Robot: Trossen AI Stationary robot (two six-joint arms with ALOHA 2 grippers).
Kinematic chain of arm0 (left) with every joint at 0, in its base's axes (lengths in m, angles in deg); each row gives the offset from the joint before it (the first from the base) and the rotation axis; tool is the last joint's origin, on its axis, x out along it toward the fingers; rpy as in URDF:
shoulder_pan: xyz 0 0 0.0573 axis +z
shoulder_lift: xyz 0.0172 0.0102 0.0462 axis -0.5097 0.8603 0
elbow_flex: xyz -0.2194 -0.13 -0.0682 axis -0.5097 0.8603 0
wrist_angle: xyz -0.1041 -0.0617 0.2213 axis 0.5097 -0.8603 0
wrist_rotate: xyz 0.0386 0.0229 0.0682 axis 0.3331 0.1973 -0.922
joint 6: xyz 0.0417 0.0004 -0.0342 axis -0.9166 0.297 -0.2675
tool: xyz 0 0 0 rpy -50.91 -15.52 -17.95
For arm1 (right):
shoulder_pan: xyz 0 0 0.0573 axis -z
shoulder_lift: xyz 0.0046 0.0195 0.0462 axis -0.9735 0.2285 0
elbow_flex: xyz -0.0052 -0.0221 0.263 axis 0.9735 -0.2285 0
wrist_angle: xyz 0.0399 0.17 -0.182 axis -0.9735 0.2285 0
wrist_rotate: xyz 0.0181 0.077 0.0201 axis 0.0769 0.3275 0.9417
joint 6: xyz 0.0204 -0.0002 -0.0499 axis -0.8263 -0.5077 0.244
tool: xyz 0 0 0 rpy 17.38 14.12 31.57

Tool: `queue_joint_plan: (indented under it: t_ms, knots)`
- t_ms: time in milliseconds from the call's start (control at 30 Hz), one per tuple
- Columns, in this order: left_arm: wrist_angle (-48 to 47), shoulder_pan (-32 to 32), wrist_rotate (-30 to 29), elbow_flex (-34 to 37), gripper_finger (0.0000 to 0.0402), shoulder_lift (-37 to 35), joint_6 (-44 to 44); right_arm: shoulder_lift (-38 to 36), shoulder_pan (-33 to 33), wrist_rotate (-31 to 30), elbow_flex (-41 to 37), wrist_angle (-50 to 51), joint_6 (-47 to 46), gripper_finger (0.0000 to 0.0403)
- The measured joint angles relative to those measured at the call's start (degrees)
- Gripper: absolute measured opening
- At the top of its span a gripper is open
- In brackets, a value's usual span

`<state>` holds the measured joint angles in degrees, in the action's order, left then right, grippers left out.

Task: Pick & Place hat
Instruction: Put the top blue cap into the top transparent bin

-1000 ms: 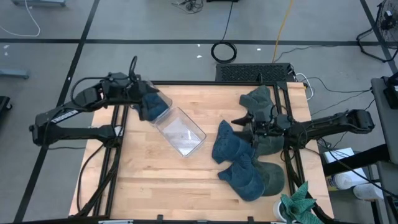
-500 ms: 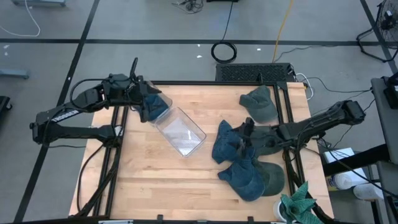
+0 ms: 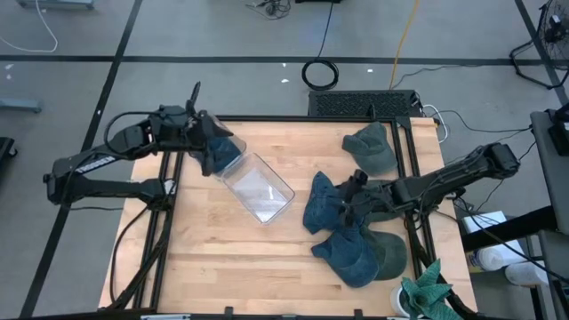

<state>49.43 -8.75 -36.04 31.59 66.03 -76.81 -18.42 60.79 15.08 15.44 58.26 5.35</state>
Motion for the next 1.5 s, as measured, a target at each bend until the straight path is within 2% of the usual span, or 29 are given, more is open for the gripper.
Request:
queue_joint_plan:
  t_ms: [100,167,267,500,733,1200,1500]
  knots:
    - [1.32,-1.29,6.93,0.00,0.0291,0.40,-3.67,0.19,-1.11,0.01,0.00,2.38,-1.22,0.0279]
    - [3.14,-2.92,9.21,0.58,0.0288,0.36,-5.25,0.95,-1.62,-0.02,0.00,3.25,-1.51,0.0279]
    - [6.21,-5.82,8.80,2.25,0.0280,0.39,-6.40,2.27,-1.77,-0.05,-0.02,3.01,-0.63,0.0279]
    - [7.50,-9.14,3.04,3.34,0.0258,0.41,-5.83,5.39,-1.62,0.09,-0.02,2.07,1.11,0.0279]
    - [7.79,-9.28,2.75,3.34,0.0246,0.38,-5.81,5.71,-1.62,0.15,-0.02,-0.31,1.68,0.0279]
    - [7.77,-9.25,2.75,3.34,0.0268,0.36,-5.72,5.71,-1.60,0.20,-0.02,-0.14,0.73,0.0279]
    - [7.75,-9.25,2.75,3.34,0.0255,0.36,-5.72,7.28,-1.63,2.15,-0.07,0.28,0.02,0.0279]
